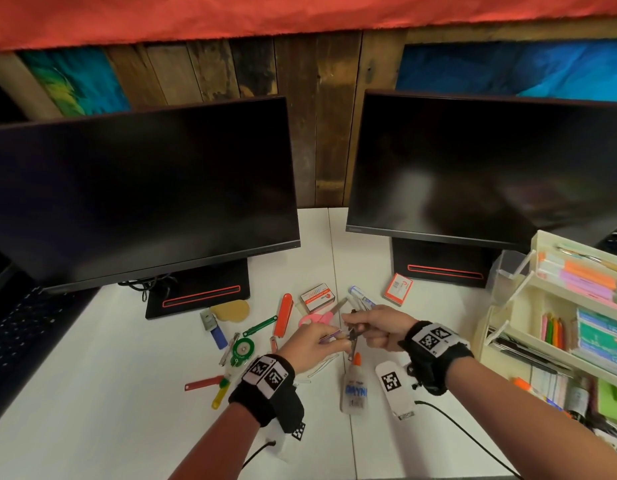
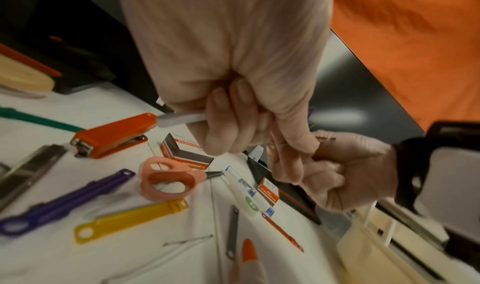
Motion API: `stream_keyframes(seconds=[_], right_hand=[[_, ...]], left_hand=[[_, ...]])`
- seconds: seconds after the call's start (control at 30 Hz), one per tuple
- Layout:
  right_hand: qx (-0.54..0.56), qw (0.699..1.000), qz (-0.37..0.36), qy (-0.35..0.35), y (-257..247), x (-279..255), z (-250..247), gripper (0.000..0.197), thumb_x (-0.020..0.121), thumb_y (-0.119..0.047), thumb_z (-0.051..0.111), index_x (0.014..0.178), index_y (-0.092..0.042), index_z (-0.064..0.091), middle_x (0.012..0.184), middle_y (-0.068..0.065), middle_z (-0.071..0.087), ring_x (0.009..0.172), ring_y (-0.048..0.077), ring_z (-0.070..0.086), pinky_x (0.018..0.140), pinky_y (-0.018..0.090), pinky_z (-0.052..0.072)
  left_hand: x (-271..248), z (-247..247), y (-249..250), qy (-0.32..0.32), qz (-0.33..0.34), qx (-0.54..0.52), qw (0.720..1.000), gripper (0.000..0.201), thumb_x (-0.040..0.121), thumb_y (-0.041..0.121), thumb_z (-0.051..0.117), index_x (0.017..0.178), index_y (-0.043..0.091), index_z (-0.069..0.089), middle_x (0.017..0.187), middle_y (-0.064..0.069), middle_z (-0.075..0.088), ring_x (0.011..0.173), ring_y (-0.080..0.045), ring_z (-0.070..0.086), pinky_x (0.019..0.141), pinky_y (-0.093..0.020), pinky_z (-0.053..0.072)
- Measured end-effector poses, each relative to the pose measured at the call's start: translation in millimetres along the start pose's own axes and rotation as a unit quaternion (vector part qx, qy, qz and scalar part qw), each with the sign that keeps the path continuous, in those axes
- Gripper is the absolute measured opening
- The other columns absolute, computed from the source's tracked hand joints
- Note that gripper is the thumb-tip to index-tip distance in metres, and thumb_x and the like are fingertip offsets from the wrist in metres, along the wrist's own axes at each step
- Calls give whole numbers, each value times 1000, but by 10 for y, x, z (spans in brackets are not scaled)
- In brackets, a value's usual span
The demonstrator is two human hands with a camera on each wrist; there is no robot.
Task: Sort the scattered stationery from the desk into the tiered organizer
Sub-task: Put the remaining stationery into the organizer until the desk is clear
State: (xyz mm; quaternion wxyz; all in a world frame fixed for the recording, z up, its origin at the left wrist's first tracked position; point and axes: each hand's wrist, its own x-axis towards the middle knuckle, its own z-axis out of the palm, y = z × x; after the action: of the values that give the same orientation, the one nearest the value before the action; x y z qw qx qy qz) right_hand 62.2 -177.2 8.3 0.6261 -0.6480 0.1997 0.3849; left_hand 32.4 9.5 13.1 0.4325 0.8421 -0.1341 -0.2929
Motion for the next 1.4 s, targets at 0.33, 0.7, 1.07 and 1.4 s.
stream_keyframes(seconds=[0.33,0.7,1.07,1.4], right_hand=[[-37,996,-7,-75,50,-60,-71,57,47,-49,88,79,-8,64,55,1,32,36,7,17,38,20,11],[-50,995,-76,-35,-19,-254,10,8,88,-13,62,89,-5,64,77,9,67,35,4,24,34,14,20],[-110,985,-130,35,2,-280,83,13,85,-4,62,95,2,68,55,-7,65,37,4,26,37,17,21],[35,996,-74,-25,15,-239,-64,21,89,-4,56,105,6,64,88,14,70,33,4,22,34,15,18]], left_hand=[[-135,-79,-50,-8,-43,-218,975,17,93,17,56,95,7,69,75,-1,61,39,1,33,39,-13,24],[-115,-208,-132,62,-16,-148,987,18,88,11,62,77,6,74,89,10,72,96,3,62,87,-19,41],[-82,-193,-84,107,-6,-146,983,19,91,18,60,79,15,75,93,-1,74,97,-10,65,88,-21,45],[-107,-321,-133,88,14,-120,989,16,91,16,59,88,21,74,82,10,74,92,-2,66,99,-30,45]])
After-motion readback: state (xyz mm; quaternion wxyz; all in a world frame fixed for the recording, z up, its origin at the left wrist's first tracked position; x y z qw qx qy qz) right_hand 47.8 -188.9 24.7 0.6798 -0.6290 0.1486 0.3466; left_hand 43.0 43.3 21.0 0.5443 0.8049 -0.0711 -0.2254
